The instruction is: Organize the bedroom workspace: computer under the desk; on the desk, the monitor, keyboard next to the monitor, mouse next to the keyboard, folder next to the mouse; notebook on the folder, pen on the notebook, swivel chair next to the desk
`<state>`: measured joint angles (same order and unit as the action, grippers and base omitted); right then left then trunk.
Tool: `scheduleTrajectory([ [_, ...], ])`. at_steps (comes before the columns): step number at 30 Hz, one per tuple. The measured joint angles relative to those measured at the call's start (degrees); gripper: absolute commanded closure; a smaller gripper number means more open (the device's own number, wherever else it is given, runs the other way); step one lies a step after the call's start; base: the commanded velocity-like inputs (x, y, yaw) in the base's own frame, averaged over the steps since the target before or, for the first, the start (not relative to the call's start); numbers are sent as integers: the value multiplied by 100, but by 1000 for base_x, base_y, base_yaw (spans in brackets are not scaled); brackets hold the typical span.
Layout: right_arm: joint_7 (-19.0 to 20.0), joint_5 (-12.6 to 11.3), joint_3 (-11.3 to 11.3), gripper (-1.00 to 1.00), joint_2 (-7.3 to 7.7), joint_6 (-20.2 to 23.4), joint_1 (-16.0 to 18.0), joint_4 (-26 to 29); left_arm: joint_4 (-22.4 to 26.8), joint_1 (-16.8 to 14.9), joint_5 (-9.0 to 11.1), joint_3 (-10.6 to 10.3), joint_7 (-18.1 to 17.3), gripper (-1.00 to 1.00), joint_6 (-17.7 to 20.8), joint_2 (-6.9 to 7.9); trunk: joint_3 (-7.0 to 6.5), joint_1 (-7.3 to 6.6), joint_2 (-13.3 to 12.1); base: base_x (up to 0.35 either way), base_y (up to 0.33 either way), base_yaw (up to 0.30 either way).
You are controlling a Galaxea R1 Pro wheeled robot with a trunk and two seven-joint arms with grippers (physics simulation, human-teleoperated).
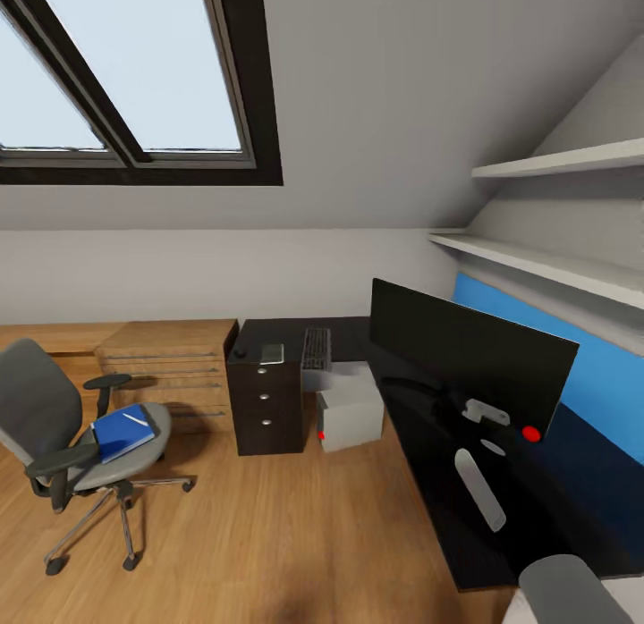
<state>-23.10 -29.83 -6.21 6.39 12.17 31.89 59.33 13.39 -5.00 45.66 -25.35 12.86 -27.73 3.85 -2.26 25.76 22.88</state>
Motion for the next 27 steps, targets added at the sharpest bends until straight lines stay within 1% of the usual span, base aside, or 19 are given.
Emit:
scheduleTrajectory([
  [4,11,2,121,-100,147,4,0,6,0,0,0,10,0,-100,0,4,0,0,0,0,-314,0],
  [8,16,4,313,-100,310,7,0,9,0,0,5,21,0,-100,0,12,0,0,0,0,-314,0],
  [13,14,2,436,-100,455,5,0,10,0,0,8,29,0,-100,0,21,0,0,0,0,-314,0],
  [14,10,1,471,-100,508,3,1,8,0,0,8,32,0,-100,-1,24,0,0,0,0,-311,0],
  [19,3,-1,534,-100,641,-5,1,3,0,0,18,45,2,-100,-1,34,0,0,0,0,-289,0],
  [23,-1,0,582,-100,743,-10,1,-7,-1,0,24,50,4,-100,-5,40,0,0,0,0,-174,0],
  [25,14,12,715,-100,814,-4,1,-26,0,0,26,52,3,-100,-9,41,0,0,0,0,-46,0],
  [26,33,26,895,-100,854,-5,1,-81,0,0,26,53,6,-100,-16,44,0,0,-1,0,-22,0],
  [27,37,26,943,-100,867,-8,1,-114,0,0,28,55,7,-100,-17,45,0,0,-1,0,-17,0],
])
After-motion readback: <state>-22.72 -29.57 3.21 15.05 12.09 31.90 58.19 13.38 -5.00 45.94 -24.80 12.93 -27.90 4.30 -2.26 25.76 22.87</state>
